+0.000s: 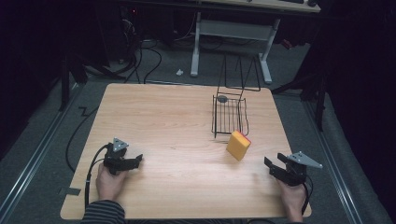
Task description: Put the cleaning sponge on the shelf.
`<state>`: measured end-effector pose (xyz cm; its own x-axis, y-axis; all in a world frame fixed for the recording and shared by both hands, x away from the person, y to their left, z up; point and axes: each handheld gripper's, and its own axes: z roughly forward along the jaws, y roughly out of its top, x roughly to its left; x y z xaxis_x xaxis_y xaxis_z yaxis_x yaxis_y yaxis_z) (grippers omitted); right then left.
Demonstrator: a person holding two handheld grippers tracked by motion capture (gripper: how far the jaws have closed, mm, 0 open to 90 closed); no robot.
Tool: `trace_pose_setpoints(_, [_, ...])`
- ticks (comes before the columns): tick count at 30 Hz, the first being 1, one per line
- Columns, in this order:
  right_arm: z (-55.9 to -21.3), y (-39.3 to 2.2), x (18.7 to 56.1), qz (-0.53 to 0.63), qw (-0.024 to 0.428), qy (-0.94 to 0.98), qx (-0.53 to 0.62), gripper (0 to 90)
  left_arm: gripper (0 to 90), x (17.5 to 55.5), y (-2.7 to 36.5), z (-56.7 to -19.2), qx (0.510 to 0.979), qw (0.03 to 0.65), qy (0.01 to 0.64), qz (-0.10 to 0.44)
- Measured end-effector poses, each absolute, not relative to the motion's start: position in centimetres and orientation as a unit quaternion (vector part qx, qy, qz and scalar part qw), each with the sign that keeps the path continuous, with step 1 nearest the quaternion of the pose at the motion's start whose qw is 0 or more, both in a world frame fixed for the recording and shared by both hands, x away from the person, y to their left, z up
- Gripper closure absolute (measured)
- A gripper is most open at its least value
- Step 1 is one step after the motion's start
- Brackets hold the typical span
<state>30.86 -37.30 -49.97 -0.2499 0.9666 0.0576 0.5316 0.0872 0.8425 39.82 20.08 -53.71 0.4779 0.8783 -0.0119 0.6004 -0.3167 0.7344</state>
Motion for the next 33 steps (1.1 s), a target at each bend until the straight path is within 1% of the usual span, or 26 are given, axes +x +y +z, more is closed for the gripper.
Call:
trace_pose_setpoints(6, [-49.5, -36.5, 29.8, 0.403, 0.276, 0.689, 0.536, 36.4, 20.3, 39.8, 20.1, -53.7, 0.786, 0.347, 0.47, 0.2])
trace_pose_setpoints(14, [-49.2, -34.6, 29.8, 0.409, 0.272, 0.704, 0.513, 35.8, 20.3, 39.8, 20.1, -53.7, 0.786, 0.347, 0.47, 0.2])
trace_pose_setpoints(19, [-48.7, -33.0, 30.6, 0.425, 0.262, 0.71, 0.497, 32.7, 20.3, 39.8, 20.1, -53.7, 0.786, 0.348, 0.47, 0.2])
trace_pose_setpoints(24, [-48.6, -31.2, 32.4, 0.42, 0.253, 0.725, 0.483, 28.7, 20.3, 39.8, 20.1, -53.7, 0.786, 0.348, 0.47, 0.2])
trace_pose_setpoints(31, [-48.4, -30.7, 33.2, 0.43, 0.254, 0.718, 0.485, 28.3, 20.3, 39.8, 20.1, -53.7, 0.786, 0.348, 0.47, 0.2])
trace_pose_setpoints(33, [-48.8, -30.6, 33.9, 0.417, 0.255, 0.722, 0.489, 28.1, 20.2, 39.8, 20.1, -53.7, 0.786, 0.348, 0.47, 0.2])
